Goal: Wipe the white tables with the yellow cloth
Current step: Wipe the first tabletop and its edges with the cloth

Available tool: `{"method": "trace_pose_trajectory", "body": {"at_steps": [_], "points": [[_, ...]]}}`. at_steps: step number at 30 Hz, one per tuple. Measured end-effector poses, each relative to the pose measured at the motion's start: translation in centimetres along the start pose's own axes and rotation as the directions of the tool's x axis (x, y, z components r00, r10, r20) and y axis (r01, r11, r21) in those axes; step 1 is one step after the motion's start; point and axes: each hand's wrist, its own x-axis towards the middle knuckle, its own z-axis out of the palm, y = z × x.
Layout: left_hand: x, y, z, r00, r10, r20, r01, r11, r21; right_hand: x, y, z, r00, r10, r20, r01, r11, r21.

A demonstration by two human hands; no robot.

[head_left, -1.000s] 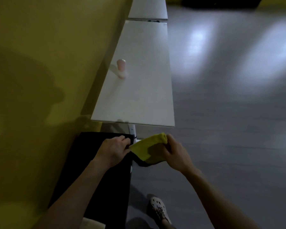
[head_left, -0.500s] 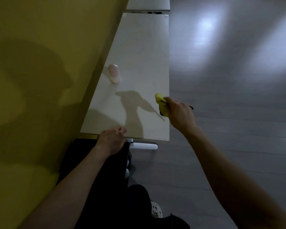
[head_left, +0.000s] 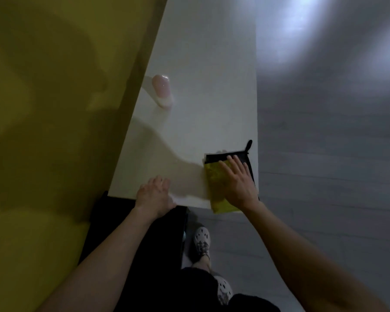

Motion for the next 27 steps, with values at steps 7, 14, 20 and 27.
{"method": "trace_pose_trajectory", "body": {"at_steps": [7, 14, 20, 27], "points": [[3.7, -5.3, 2.4, 0.954, -0.249, 0.169, 0.277, 0.945, -0.175, 1.3, 0.3, 2.8, 0.999, -0.022, -0.033, 0.016, 0.985, -0.169], [3.6, -5.4, 2.5, 0.953, -0.261, 0.152, 0.285, 0.944, -0.169, 0.1, -3.0, 3.2, 0.999, 0.035, -0.026, -0.039, 0.989, -0.143], [3.6, -5.7, 3.5, 0.963, -0.251, 0.097, 0.266, 0.944, -0.196, 0.7, 3.6, 1.0, 0.999, -0.046, 0.007, 0.047, 0.98, -0.194], [3.1, -5.2, 3.4, 0.957, -0.281, 0.073, 0.29, 0.943, -0.164, 2.7, -4.4, 2.7, 0.981, 0.184, -0.062, -0.19, 0.976, -0.109]]}}
